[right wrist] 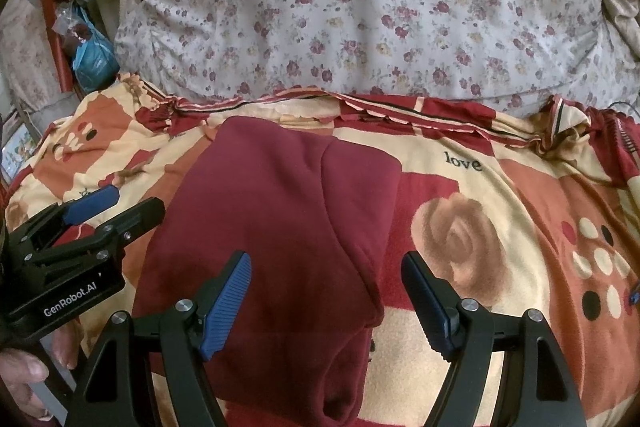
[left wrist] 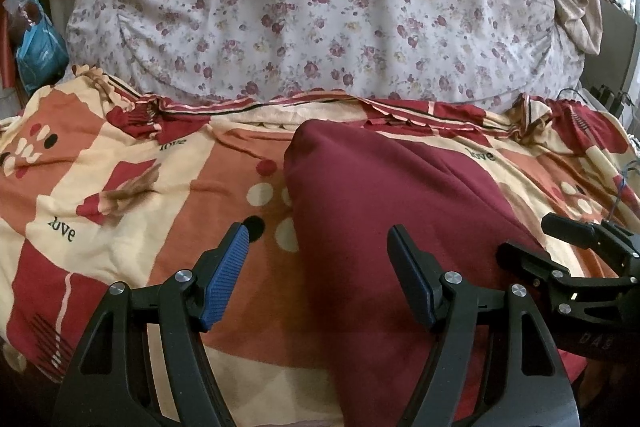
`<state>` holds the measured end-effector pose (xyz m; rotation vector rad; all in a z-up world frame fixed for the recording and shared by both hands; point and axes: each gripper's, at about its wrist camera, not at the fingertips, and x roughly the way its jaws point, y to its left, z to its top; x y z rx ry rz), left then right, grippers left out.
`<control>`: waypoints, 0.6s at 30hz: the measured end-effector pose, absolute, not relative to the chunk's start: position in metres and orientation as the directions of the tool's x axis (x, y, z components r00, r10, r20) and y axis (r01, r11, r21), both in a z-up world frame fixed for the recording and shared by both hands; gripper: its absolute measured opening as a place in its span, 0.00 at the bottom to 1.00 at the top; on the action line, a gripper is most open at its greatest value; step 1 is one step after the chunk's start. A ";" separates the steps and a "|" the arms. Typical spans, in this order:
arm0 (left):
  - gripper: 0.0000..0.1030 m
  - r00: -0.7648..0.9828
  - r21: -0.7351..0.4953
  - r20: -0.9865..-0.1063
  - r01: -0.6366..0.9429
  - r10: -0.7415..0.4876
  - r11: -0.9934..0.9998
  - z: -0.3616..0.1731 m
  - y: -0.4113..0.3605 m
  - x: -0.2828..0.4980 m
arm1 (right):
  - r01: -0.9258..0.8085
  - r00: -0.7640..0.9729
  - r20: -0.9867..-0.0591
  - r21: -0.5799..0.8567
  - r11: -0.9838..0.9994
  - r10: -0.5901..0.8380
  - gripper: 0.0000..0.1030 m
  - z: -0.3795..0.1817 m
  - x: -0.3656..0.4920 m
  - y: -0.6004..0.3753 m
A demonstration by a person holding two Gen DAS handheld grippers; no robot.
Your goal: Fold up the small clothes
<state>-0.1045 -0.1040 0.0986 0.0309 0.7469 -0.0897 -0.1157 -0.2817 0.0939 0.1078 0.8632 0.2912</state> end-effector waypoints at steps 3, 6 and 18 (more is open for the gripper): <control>0.70 0.728 -0.013 -0.681 0.088 -0.073 0.996 0.097 -0.103 -0.103 | -0.207 0.613 -0.733 0.209 0.956 0.293 0.73 0.095 -0.115 -0.281; 0.70 0.723 -0.020 -0.687 0.084 -0.075 0.996 0.094 -0.101 -0.102 | -0.205 0.615 -0.733 0.210 0.956 0.292 0.73 0.095 -0.115 -0.281; 0.70 0.714 -0.028 -0.695 0.083 -0.079 0.996 0.092 -0.096 -0.096 | -0.203 0.609 -0.737 0.213 0.956 0.293 0.73 0.094 -0.112 -0.278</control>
